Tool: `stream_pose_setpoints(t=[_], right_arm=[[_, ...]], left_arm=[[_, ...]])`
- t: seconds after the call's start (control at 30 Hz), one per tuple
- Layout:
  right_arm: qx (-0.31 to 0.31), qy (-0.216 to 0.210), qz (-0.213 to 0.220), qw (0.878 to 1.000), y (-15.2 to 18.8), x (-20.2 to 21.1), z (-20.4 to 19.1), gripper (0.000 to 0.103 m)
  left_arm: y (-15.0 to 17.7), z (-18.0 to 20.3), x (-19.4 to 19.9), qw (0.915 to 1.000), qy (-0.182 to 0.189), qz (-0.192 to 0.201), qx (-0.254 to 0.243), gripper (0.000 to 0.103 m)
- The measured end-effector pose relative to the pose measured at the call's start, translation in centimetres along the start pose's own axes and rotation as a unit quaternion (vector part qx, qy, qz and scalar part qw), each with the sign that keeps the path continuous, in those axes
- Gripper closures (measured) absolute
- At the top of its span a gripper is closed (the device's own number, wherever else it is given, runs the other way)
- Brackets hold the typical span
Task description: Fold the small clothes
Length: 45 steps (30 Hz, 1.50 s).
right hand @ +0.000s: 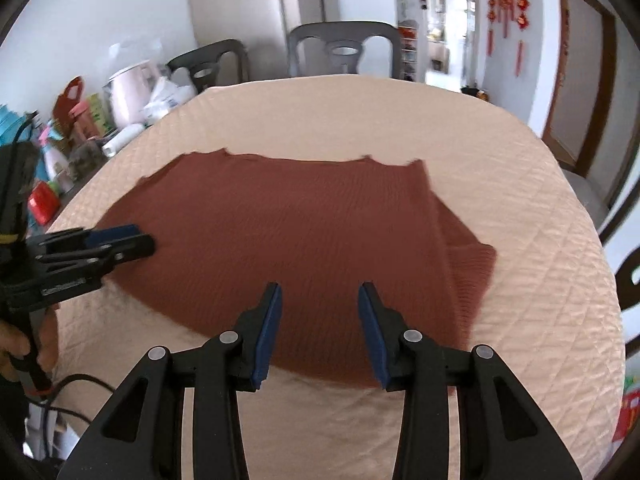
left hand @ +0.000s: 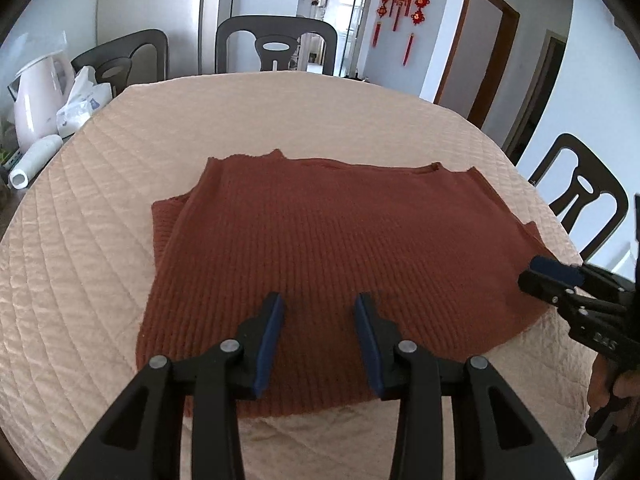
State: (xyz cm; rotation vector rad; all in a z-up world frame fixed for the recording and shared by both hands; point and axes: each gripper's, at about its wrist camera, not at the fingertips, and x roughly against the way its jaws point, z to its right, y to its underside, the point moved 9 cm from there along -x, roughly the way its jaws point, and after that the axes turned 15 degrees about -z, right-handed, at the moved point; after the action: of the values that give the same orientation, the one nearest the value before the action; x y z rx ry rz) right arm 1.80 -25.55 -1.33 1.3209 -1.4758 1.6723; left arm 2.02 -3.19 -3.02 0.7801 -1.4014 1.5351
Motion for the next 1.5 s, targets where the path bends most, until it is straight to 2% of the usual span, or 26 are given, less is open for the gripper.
stream_pose_setpoints(t=[0.03,0.1,0.3,0.5,0.73,0.93,1.2,1.5], right_arm=[[-0.011,0.002,-0.01,1.0,0.2,-0.6,0.7,0.063],[-0.019,-0.015,-0.005,1.0,0.0,-0.4,0.9,0.064],[-0.022,-0.003,0.011,1.0,-0.8,0.9,1.4,0.064],[-0.042,0.009,-0.002,0.999,-1.0,-0.6,3.3,0.064],[-0.037,0.011,0.01,0.999,-1.8,0.3,3.1,0.064],[-0.045,0.018,0.003,0.999,-2.1,-1.0,4.0,0.064],[-0.04,0.007,0.004,0.999,-2.4,-0.4,3.3,0.064],[0.008,-0.028,0.007,1.0,-3.0,-0.4,-1.2,0.064]], left_arm=[[0.0,0.1,0.0,1.0,0.0,0.0,0.0,0.063],[-0.1,0.1,0.1,1.0,-0.001,-0.003,0.001,0.063],[-0.6,-0.6,0.6,0.9999,-0.011,0.002,0.011,0.063],[-0.7,-2.0,0.2,0.9994,-0.026,0.002,0.021,0.063],[-1.3,-2.9,0.6,0.999,-0.033,0.006,0.03,0.063],[-1.9,-3.6,-0.2,0.9985,-0.045,0.005,0.029,0.063],[-2.2,-3.6,-0.3,0.9984,-0.051,0.006,0.025,0.063],[-2.0,-3.4,0.5,0.9978,-0.061,0.01,0.023,0.063]])
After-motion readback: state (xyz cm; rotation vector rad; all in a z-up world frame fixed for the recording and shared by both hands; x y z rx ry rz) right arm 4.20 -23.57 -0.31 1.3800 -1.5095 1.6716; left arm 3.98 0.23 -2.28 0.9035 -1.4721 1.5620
